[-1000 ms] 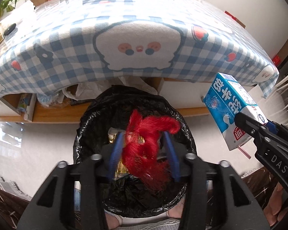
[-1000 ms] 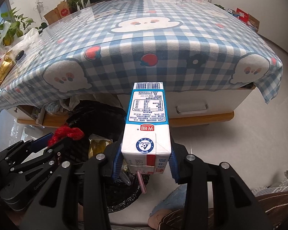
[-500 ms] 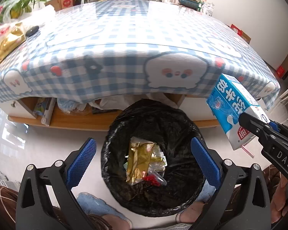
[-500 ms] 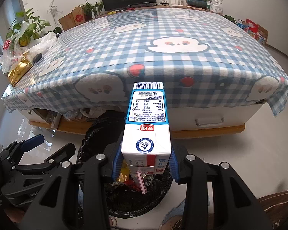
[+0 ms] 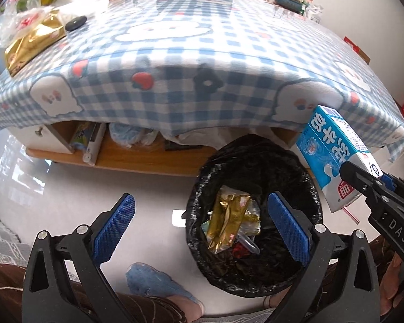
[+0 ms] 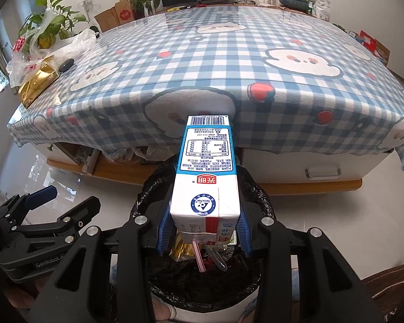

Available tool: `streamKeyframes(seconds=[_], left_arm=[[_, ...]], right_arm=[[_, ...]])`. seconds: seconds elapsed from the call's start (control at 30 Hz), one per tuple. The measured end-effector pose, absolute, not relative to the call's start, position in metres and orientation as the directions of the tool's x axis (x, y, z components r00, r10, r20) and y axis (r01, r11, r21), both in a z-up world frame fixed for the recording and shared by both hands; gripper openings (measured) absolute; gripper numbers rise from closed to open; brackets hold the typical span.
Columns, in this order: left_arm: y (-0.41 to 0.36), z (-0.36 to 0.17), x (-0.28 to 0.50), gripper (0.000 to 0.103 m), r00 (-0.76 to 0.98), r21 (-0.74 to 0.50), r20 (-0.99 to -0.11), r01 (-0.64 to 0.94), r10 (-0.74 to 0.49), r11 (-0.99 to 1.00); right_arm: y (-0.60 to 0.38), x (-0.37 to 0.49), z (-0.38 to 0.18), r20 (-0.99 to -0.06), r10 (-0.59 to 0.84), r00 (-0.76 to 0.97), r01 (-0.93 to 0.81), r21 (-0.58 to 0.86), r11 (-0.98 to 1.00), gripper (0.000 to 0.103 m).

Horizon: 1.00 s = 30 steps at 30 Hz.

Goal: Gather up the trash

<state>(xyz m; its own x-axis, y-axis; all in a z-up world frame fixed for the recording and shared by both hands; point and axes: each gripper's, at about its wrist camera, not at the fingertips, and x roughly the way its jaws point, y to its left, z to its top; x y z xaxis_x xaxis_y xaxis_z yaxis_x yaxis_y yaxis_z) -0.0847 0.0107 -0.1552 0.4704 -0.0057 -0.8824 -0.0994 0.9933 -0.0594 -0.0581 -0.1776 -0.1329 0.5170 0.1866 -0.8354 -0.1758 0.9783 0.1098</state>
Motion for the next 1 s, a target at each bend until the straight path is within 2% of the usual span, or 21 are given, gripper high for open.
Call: streamKeyframes(seconds=[0.27,0.7,0.87,0.9,1.0], left_arm=[[0.019,-0.174,-0.079,0.097,0.436,-0.025,-0.900,-0.110,0.026,0.994],[0.022,-0.181,-0.075,0.097,0.434,-0.038,-0.901,-0.125,0.020,0.991],[0.020,-0.176,-0.077,0.097,0.441,-0.051,-0.897,-0.121,0.008,0.991],[0.019,-0.173,-0.078,0.097,0.445,-0.056,-0.896,-0.119,0.003,0.991],[0.016,-0.160,-0.082,0.097,0.462,-0.069,-0.887,-0.109,-0.011,0.992]], right_arm=[[-0.168,-0.052,-0.152,-0.855,0.173,0.488,-0.179,0.096,0.979,0.038],[-0.158,-0.049,-0.165,-0.866,0.162,0.473,-0.190,0.079,0.979,0.039],[-0.163,-0.054,-0.157,-0.851,0.156,0.501,-0.186,0.070,0.980,0.064],[-0.166,-0.055,-0.153,-0.847,0.158,0.507,-0.181,0.075,0.981,0.065],[-0.176,-0.061,-0.134,-0.828,0.155,0.539,-0.166,0.076,0.983,0.080]])
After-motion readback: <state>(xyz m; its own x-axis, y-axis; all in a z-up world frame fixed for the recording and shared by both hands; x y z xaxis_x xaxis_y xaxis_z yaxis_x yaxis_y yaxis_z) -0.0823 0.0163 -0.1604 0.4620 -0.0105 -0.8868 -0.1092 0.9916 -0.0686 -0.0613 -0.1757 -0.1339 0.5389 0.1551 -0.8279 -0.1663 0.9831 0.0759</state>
